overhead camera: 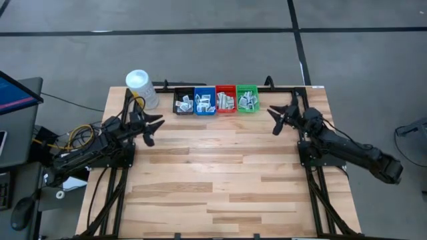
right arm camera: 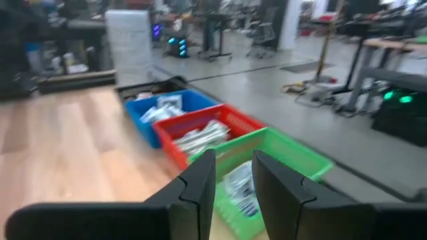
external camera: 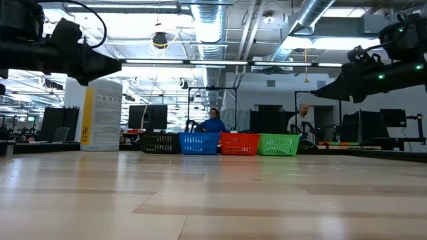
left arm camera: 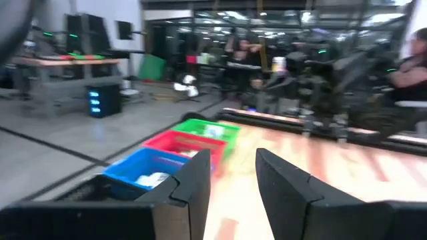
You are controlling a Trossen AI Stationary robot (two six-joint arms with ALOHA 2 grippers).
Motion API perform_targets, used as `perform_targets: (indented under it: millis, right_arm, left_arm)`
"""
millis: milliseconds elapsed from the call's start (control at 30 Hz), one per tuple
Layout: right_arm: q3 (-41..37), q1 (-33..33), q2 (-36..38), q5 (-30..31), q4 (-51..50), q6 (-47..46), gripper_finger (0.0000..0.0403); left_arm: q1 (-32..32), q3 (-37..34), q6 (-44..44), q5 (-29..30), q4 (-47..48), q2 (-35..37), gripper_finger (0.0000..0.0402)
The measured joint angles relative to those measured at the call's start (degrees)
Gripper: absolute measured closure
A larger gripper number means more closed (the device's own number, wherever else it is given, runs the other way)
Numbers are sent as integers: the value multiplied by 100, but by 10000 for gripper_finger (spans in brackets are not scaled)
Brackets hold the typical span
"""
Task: Pick & Place First Aid Supplies
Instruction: Return to Home Position
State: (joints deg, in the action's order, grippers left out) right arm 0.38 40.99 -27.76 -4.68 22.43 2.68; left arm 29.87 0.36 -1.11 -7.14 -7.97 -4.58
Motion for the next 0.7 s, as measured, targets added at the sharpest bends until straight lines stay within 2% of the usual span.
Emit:
perform_targets:
  millis: [67, 233, 700]
  right_arm:
    - [0, -133, -2, -24, -134, 17, 310]
    - [-2, -312, -3, 3, -424, 24, 310]
    - [-6, -311, -3, 3, -443, 26, 310]
  left_arm:
    - [0, 0, -110, -171, -9, 0, 281]
    - [0, 0, -506, -179, -7, 0, 282]
    - [0, 0, -520, -148, -23, 0, 281]
